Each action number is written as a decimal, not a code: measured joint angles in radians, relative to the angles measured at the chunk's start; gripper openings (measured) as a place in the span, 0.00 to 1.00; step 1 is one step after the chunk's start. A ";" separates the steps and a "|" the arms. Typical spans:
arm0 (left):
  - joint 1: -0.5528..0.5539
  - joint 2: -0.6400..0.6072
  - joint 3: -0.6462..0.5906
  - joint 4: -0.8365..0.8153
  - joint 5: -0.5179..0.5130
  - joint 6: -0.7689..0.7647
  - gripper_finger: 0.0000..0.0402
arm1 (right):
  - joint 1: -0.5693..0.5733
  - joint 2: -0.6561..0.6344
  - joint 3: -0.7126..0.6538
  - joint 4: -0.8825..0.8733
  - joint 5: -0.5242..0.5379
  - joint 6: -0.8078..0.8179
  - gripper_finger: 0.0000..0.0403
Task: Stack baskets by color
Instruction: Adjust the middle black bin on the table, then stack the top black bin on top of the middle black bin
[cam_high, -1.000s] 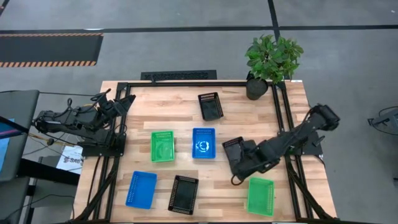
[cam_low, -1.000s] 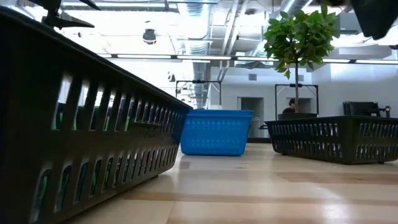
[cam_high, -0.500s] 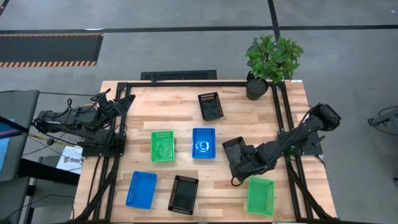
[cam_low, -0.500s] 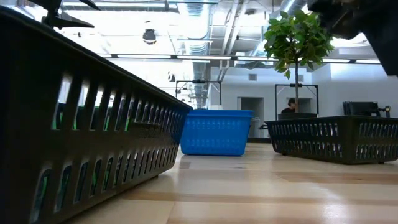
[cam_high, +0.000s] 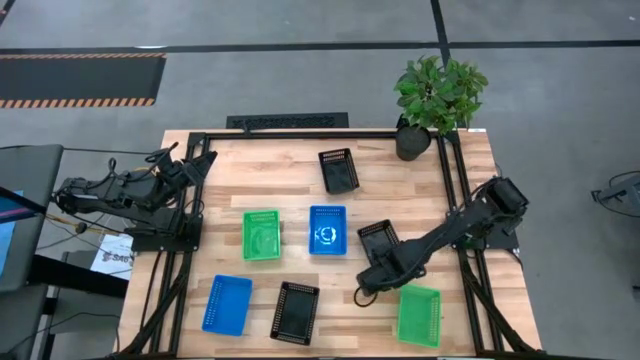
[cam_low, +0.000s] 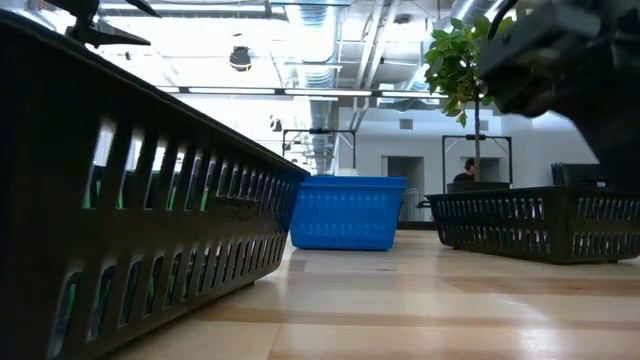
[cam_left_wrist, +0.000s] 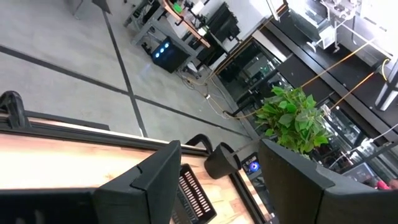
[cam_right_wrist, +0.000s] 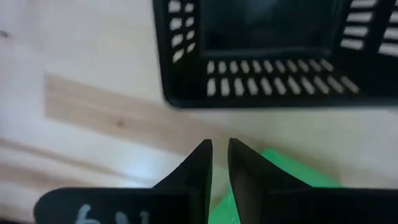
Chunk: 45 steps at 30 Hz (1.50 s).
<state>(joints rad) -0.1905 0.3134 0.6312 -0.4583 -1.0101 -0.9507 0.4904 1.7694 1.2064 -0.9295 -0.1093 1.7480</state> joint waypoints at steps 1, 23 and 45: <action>0.000 0.000 0.000 0.000 0.000 0.000 0.51 | -0.010 0.006 0.000 -0.001 0.000 -0.010 0.18; 0.000 0.000 0.000 0.000 -0.048 0.010 0.51 | -0.228 -0.038 0.058 0.029 -0.035 -0.390 0.18; 0.000 0.000 0.000 0.000 -0.016 -0.005 0.51 | -0.680 -0.090 0.126 0.014 0.450 -0.794 0.57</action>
<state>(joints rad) -0.1902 0.3138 0.6312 -0.4583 -1.0263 -0.9557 -0.1894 1.6796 1.3319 -0.9159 0.3410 0.9537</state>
